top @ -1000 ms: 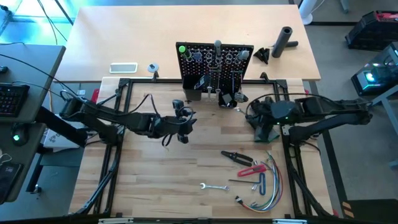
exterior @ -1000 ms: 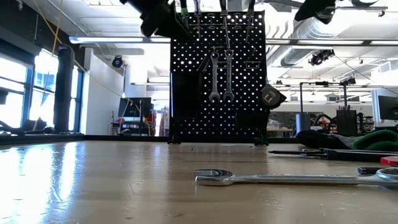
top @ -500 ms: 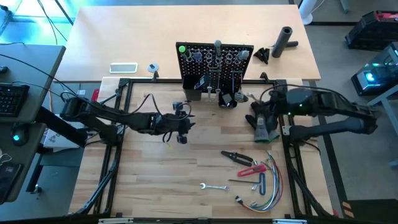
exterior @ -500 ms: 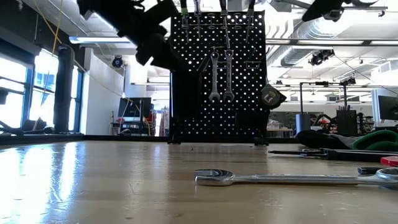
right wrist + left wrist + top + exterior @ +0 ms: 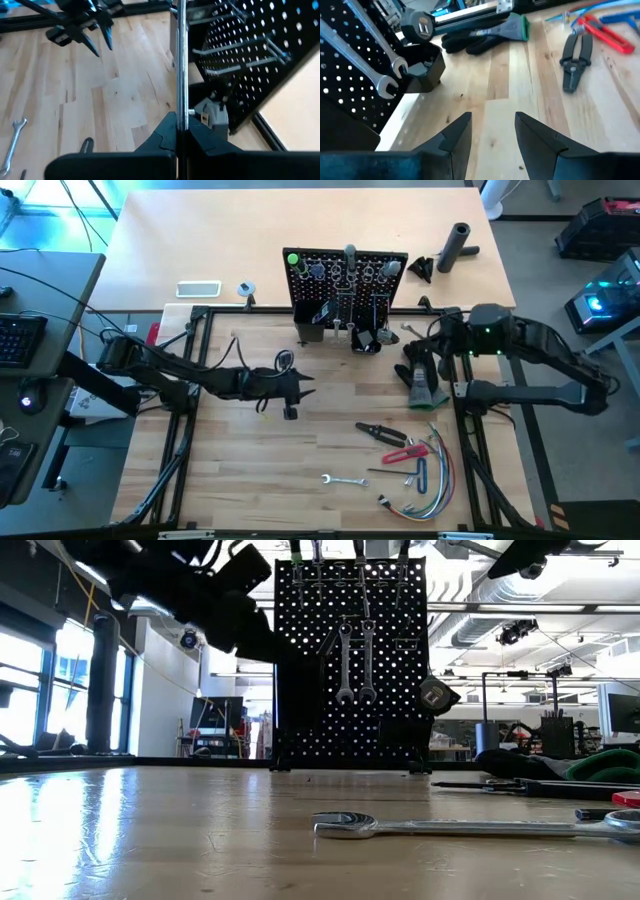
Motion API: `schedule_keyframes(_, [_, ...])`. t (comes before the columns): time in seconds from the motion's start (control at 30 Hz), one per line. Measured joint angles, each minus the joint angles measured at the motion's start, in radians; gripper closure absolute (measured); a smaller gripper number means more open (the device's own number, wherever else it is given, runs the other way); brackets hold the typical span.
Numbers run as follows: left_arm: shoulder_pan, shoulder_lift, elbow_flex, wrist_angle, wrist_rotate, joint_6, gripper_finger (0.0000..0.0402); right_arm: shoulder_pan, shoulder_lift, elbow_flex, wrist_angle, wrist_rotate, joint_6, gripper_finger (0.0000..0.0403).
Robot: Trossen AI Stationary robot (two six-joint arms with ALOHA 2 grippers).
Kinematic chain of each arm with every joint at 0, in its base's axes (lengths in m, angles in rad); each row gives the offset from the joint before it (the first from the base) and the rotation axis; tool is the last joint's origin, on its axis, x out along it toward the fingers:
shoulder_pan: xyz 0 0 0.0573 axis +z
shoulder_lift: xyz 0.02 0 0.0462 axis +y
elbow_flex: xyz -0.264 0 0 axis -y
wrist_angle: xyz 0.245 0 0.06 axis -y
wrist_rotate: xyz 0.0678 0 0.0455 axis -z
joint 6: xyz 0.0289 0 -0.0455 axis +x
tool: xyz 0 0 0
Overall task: Hang tools onto peg board
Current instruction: Hang the silver wrench on the peg board
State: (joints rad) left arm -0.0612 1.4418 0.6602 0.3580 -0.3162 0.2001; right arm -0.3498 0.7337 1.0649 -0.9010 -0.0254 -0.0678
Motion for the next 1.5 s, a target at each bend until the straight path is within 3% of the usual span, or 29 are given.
schedule_keyframes(0.2, [0.000,0.000,-0.058,0.109,0.001,-0.059,0.0257,-0.067,0.014,0.000,0.093,-0.093,-0.073,0.0403])
schedule_keyframes(0.47, [-0.019,0.000,-0.059,0.136,0.001,-0.077,0.0257,-0.119,0.087,0.000,0.208,-0.103,-0.125,0.0403])
schedule_keyframes(0.83, [-0.045,0.000,-0.059,0.162,0.000,-0.084,0.0257,-0.176,0.241,0.000,0.287,-0.224,-0.176,0.0403])
schedule_keyframes(1.07, [-0.054,0.000,-0.059,0.157,0.000,-0.084,0.0257,-0.150,0.281,0.000,0.350,-0.318,-0.151,0.0403])
schedule_keyframes(1.5, [-0.054,0.000,-0.059,0.154,-0.001,-0.085,0.0257,-0.116,0.353,0.000,0.380,-0.324,-0.164,0.0403])
